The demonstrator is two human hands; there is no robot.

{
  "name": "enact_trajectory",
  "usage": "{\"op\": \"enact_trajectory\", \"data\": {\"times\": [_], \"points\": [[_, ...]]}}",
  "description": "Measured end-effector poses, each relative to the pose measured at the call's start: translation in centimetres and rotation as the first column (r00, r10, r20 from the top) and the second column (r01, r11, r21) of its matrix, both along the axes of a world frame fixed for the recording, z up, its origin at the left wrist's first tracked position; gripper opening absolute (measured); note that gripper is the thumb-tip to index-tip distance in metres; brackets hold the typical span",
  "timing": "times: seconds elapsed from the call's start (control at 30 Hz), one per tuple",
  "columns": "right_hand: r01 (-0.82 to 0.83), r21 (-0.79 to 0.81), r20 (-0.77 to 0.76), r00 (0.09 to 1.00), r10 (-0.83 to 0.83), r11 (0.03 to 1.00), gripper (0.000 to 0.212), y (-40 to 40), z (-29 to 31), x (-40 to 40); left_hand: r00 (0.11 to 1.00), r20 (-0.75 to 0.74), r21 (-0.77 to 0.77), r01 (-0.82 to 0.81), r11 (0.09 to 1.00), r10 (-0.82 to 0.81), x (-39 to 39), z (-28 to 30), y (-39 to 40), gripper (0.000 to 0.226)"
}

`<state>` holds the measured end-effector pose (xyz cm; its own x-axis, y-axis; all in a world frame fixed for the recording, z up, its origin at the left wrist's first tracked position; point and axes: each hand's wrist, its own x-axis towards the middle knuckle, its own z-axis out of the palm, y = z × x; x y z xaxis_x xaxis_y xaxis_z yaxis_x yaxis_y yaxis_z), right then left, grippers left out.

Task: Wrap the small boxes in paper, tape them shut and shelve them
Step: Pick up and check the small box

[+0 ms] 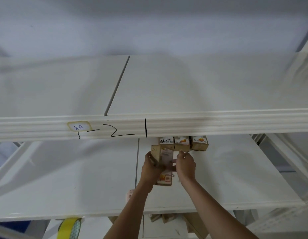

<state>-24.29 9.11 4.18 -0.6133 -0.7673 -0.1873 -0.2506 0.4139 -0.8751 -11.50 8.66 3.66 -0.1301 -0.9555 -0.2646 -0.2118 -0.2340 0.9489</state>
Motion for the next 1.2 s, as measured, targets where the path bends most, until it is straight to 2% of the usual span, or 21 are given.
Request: {"op": "enact_trajectory", "data": {"times": [0.03,0.07,0.13,0.2,0.23,0.33,0.4,0.53,0.67,0.83,0.93,1.03,1.13,1.2], "points": [[-0.018,0.025,0.016,1.000,0.018,1.000,0.048,0.1,-0.1,-0.4,0.996,-0.092,0.052,0.012,0.999,-0.007,0.4,-0.2,-0.2,0.074],[-0.058,0.039,0.044,0.997,0.057,0.998,0.048,0.2,-0.4,-0.7,0.981,-0.191,0.105,0.042,0.994,-0.021,0.8,-0.2,-0.2,0.071],[-0.179,0.027,0.235,0.957,0.168,0.983,0.057,0.5,-0.6,-0.9,0.921,-0.385,0.156,0.133,0.979,-0.064,1.2,-0.2,-0.1,0.064],[-0.267,-0.017,0.391,0.885,0.252,0.964,0.057,1.1,-0.1,-0.6,0.871,-0.480,0.142,0.199,0.970,-0.108,1.0,-0.1,0.2,0.049],[-0.280,-0.029,0.380,0.885,0.270,0.960,0.055,1.3,0.0,-0.3,0.864,-0.493,0.134,0.195,0.972,-0.106,0.8,0.0,0.4,0.042],[-0.255,-0.071,0.260,0.929,0.264,0.964,0.063,1.5,-0.1,0.5,0.902,-0.431,0.141,0.088,0.986,-0.018,-0.1,0.0,0.6,0.031],[-0.269,-0.070,0.198,0.940,0.278,0.961,0.073,1.6,0.0,1.0,0.949,-0.312,0.125,0.001,0.992,0.038,-0.7,-0.2,0.4,0.040],[-0.264,0.036,0.084,0.962,0.260,0.964,0.070,1.4,0.6,1.4,0.976,-0.032,0.102,-0.211,0.972,0.215,-1.5,-1.1,-0.2,0.060],[-0.228,0.166,0.149,0.968,0.204,0.960,0.076,0.6,1.0,1.4,0.967,0.058,0.036,-0.250,0.968,0.248,-1.8,-0.9,-0.1,0.059],[-0.152,0.104,-0.028,0.987,0.156,0.983,0.074,0.4,1.3,1.4,0.978,0.020,0.029,-0.210,0.977,0.209,-2.5,-0.2,0.2,0.057],[-0.180,0.110,-0.068,0.980,0.188,0.978,0.072,0.4,1.3,1.5,0.976,-0.017,0.030,-0.217,0.976,0.218,-2.5,-0.4,0.3,0.056],[-0.201,0.119,-0.060,0.976,0.209,0.972,0.073,0.4,1.1,1.2,0.983,-0.050,0.094,-0.169,0.981,0.175,-2.2,-0.8,0.2,0.059],[-0.209,0.102,0.009,0.978,0.209,0.973,0.076,0.6,0.5,0.3,0.962,-0.269,0.264,0.018,0.964,0.056,-1.5,0.0,-0.3,0.066],[-0.215,0.076,0.049,0.976,0.211,0.974,0.074,0.8,0.4,0.1,0.964,-0.258,0.275,0.012,0.961,0.062,-1.4,0.3,-1.0,0.064]]}}
